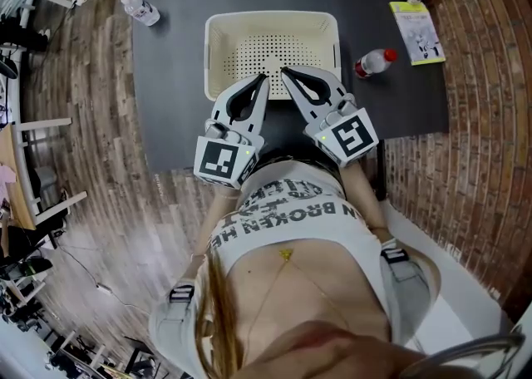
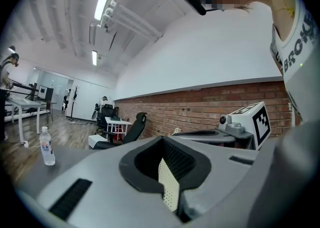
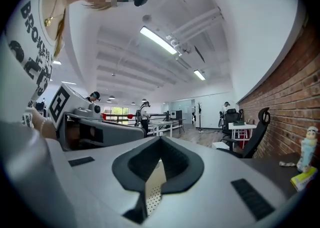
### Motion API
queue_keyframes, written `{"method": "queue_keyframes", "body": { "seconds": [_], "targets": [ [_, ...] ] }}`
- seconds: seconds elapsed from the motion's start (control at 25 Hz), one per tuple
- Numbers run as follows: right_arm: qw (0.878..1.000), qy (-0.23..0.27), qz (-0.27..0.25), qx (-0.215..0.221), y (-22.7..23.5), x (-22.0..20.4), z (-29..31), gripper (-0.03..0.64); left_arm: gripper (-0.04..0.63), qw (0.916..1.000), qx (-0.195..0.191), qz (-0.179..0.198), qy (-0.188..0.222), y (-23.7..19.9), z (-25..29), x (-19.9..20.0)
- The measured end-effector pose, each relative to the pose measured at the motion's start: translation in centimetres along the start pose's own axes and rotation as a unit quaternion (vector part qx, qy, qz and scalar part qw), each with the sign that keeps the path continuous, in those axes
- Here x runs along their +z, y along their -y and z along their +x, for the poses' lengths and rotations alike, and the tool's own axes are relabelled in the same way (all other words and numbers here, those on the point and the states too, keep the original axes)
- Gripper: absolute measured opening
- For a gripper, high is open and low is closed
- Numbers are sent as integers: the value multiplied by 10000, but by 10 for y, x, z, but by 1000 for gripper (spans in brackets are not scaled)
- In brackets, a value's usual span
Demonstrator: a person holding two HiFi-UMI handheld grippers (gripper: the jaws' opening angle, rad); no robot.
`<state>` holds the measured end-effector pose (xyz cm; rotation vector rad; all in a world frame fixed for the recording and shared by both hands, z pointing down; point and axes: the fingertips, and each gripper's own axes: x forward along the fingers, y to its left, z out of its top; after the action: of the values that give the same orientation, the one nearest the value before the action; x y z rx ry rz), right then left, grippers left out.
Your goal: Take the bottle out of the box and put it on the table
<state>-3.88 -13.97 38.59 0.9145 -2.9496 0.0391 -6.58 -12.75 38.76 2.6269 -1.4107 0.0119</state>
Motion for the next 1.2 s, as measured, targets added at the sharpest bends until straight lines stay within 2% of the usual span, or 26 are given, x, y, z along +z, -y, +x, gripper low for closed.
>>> {"method": "queue_keyframes", "body": {
  "seconds": [0.64,1.2],
  "targets": [
    [10000,-81,-16,-47,0,0,-4,8,5,9998,-79,95,-162,5,0,-3],
    [9996,-242,-109,-67,0,-7,-5,8,5,9997,-73,-22,-225,4,0,-8]
  ]
}}
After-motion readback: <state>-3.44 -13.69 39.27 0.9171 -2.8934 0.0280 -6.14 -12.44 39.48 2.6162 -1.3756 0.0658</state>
